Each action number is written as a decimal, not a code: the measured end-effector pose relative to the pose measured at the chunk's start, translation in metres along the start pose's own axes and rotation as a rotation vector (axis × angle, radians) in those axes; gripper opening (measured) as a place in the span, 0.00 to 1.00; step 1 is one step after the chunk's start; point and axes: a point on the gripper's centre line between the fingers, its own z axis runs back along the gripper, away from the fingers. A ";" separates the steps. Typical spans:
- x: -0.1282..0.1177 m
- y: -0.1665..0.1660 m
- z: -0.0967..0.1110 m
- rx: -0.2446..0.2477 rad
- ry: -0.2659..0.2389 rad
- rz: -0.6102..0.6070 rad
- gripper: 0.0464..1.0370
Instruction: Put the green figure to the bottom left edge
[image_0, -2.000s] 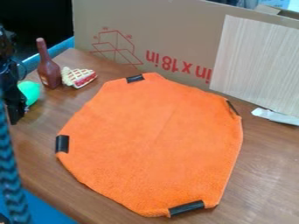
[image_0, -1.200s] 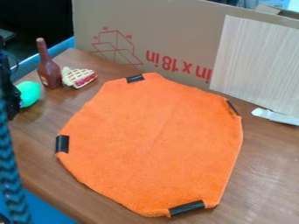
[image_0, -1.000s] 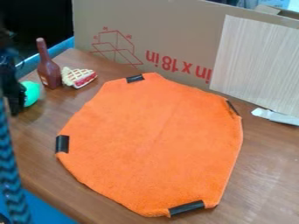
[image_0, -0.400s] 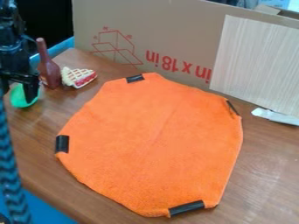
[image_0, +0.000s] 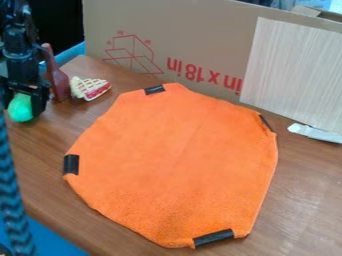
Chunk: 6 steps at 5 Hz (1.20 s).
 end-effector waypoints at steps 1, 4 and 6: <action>0.004 0.001 -0.003 -0.002 0.022 0.003 0.82; -0.014 -0.042 0.047 -0.012 0.006 -0.013 0.82; -0.009 -0.135 0.077 0.058 0.064 -0.022 0.82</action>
